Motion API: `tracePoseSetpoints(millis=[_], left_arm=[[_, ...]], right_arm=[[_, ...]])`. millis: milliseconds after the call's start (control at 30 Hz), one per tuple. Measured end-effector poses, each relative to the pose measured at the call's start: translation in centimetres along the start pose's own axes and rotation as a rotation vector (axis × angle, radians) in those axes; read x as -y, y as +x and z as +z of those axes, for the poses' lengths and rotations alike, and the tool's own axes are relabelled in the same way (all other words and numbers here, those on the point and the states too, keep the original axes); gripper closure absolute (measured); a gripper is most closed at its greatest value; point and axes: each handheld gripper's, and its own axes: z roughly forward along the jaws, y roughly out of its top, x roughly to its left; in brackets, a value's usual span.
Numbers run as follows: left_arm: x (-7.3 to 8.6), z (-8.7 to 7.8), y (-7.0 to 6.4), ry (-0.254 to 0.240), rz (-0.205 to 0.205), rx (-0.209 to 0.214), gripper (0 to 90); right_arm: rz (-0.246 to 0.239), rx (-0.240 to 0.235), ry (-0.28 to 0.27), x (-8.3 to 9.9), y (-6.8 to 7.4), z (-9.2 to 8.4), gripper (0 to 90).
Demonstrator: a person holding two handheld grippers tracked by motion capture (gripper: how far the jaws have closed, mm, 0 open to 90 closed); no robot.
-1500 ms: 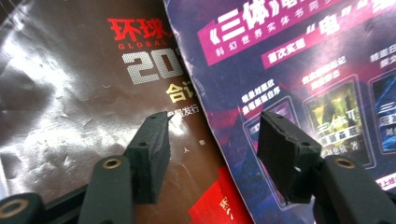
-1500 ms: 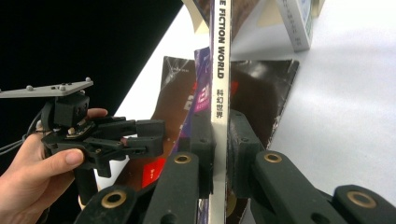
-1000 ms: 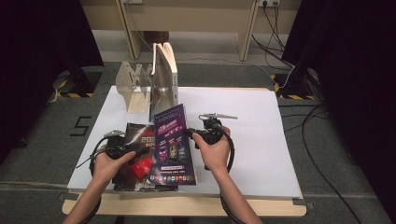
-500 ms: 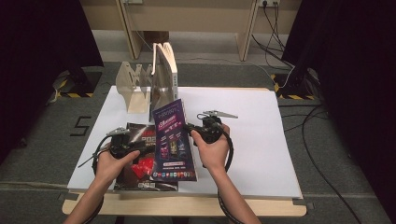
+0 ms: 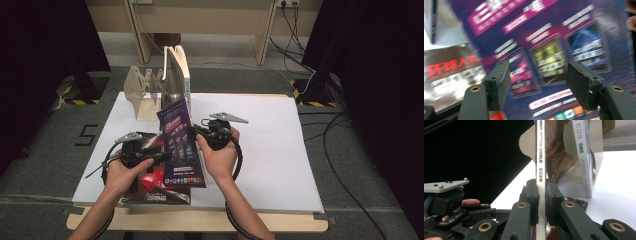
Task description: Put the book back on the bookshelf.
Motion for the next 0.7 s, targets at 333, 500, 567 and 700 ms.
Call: tracePoseSetpoints(millis=[333, 500, 567, 700], left_arm=[[-1.9, 0.7, -2.4, -0.056, 0.015, 0.011, 32.5], [-2.5, 1.0, -3.0, -0.058, 0.017, 0.02, 31.5], [-2.7, 1.1, -3.1, -0.057, 0.011, 0.026, 31.2], [-3.2, 1.2, -3.3, -0.059, 0.015, 0.019, 30.7]], right_arm=[[-0.015, 0.013, -0.015, -0.3, 1.1, 1.1, 83.6], [-0.031, 0.034, -0.017, -0.4, 1.2, 1.5, 83.6], [-0.039, 0.038, -0.019, -0.5, 1.2, 1.6, 83.6], [-0.039, 0.039, -0.031, -0.7, 1.2, 1.7, 83.6]])
